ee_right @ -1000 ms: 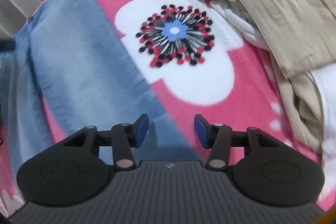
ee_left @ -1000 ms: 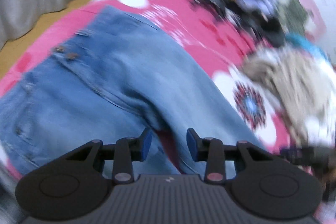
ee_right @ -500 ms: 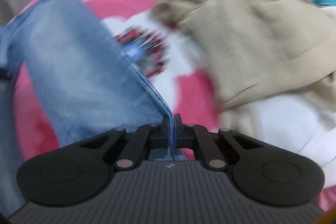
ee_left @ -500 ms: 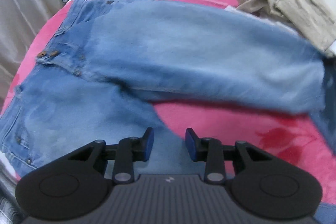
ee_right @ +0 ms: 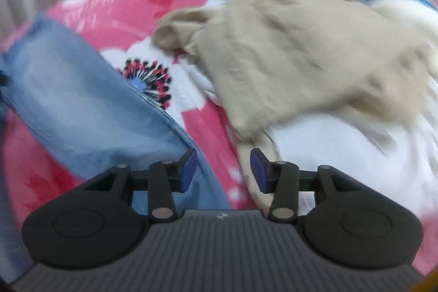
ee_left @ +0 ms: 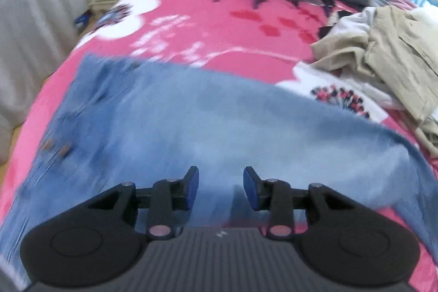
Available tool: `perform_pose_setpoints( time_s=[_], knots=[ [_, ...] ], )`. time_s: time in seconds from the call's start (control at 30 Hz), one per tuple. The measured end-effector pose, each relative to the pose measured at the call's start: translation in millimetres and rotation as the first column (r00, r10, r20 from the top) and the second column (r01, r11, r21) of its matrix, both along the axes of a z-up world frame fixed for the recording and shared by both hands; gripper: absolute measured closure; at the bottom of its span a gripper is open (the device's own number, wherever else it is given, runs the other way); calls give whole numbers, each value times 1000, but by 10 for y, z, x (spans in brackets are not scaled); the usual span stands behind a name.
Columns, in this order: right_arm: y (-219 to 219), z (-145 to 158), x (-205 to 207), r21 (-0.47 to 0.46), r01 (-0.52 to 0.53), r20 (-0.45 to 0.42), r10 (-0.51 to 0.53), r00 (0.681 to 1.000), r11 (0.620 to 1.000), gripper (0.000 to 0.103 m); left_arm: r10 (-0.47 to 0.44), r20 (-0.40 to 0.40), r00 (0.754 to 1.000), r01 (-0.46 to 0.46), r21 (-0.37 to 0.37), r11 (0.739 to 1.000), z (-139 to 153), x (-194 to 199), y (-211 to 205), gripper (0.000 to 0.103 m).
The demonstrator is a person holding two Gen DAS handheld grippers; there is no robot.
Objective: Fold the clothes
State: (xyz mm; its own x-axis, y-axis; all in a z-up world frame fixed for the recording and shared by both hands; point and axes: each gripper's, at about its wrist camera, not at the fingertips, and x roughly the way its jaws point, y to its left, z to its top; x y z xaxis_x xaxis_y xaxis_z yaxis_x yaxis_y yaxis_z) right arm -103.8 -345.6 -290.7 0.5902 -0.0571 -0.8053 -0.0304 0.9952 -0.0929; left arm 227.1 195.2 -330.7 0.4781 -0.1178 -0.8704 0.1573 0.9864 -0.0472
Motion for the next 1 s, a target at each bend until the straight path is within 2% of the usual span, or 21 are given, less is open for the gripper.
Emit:
perform_pose_setpoints(
  time_s=[0.03,0.1,0.13,0.27,0.33,0.4,0.47,0.53,0.6,0.67,0.73,0.8,0.83,0.87,0.93,0.97,1.0],
  knots=[
    [-69,57,-152,19,36,1,-36,999,999,61,-16,-13,1000,16,24,1000,-95,97,-64,65],
    [-232,55,-478,47,116,-49,-114,992,992,61,-20,-72,997,28,111,993,-367,241,-129,65],
    [-316,45,-646,58,157,-79,-152,985,986,60,-23,-87,996,33,127,991,-447,280,-139,65],
    [-668,-143,-1193,-7,241,-196,-237,951,971,60,-22,-60,998,31,151,988,-291,183,-162,65],
    [-824,-225,-1389,-27,251,-235,-250,939,968,59,-38,-39,999,43,154,987,-167,58,-197,65],
    [-995,-290,-1493,6,267,-258,-256,931,964,55,-53,-26,998,57,140,989,-44,-98,-259,65],
    [-1164,-357,-1547,79,317,-294,-282,913,945,53,-72,-27,997,75,98,992,57,-291,-377,65],
    [-1348,-416,-1618,194,424,-328,-349,878,885,53,-110,-31,993,112,42,993,124,-513,-564,65],
    [-1477,-467,-1745,275,556,-357,-453,817,785,53,-163,-47,986,162,-23,987,137,-757,-820,65],
    [-1596,-548,-1967,383,688,-395,-563,726,617,53,-220,-53,974,217,-69,974,110,-993,-1125,65],
    [-1681,-668,-2224,484,772,-436,-651,621,412,53,-271,-66,960,263,-107,959,68,-1195,-1431,65],
    [-1713,-818,-2336,544,796,-469,-690,551,266,54,-301,-84,950,288,-140,947,31,-1353,-1684,65],
    [-1711,-883,-2350,560,796,-479,-695,537,230,55,-314,-89,945,298,-155,942,24,-1422,-1782,65],
    [-1684,-920,-2315,566,791,-478,-689,545,233,60,-322,-93,942,304,-163,938,14,-1472,-1847,65],
    [-1611,-974,-2211,574,777,-469,-673,572,261,70,-334,-98,937,314,-175,933,-10,-1560,-1954,65],
    [-1555,-979,-2162,564,771,-461,-663,590,295,85,-332,-108,937,311,-170,935,-34,-1587,-1990,65],
    [-1505,-952,-2126,555,762,-450,-651,612,333,92,-326,-120,938,306,-162,938,-63,-1608,-2018,65]
  ],
)
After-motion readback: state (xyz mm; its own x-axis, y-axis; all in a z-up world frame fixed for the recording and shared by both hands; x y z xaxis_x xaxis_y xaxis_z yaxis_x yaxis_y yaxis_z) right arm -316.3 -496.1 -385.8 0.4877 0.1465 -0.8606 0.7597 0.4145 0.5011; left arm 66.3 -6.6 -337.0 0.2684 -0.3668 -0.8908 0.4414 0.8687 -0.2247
